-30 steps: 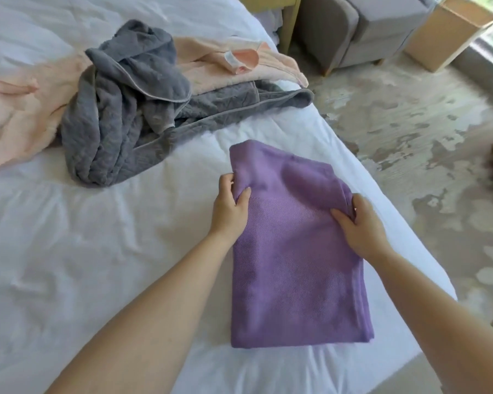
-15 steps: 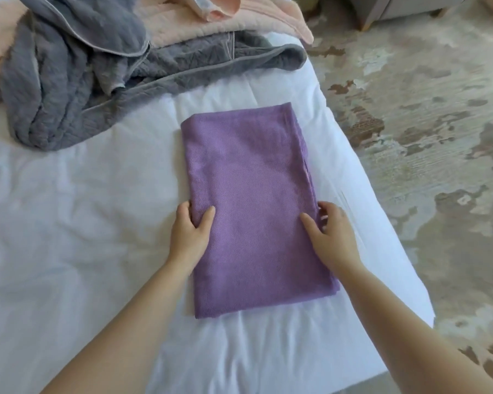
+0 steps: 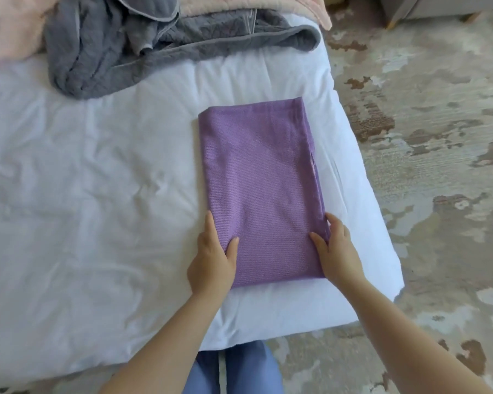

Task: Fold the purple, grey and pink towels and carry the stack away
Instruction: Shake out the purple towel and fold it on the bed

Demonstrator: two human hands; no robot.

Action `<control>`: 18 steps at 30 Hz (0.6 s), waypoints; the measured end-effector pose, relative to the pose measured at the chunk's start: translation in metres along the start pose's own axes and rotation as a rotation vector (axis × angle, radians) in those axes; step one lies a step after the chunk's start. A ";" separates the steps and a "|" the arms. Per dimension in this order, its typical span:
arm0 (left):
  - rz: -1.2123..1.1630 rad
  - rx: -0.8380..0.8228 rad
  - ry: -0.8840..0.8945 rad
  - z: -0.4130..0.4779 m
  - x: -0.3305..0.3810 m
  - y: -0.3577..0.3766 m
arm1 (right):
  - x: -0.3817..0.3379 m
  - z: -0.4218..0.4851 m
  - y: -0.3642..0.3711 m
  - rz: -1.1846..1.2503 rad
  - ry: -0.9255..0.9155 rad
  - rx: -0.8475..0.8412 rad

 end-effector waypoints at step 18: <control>0.550 -0.024 0.423 0.044 0.000 0.033 | -0.013 0.040 0.037 -0.610 -0.253 0.095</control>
Point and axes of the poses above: each hand's wrist, its own z-axis towards the middle knuckle, its own y-axis out of the palm, x = y × z, the point moved 1 cm from there along z, towards the middle knuckle, and after that the axes turned 6 degrees about -x, right-handed, at the moved point
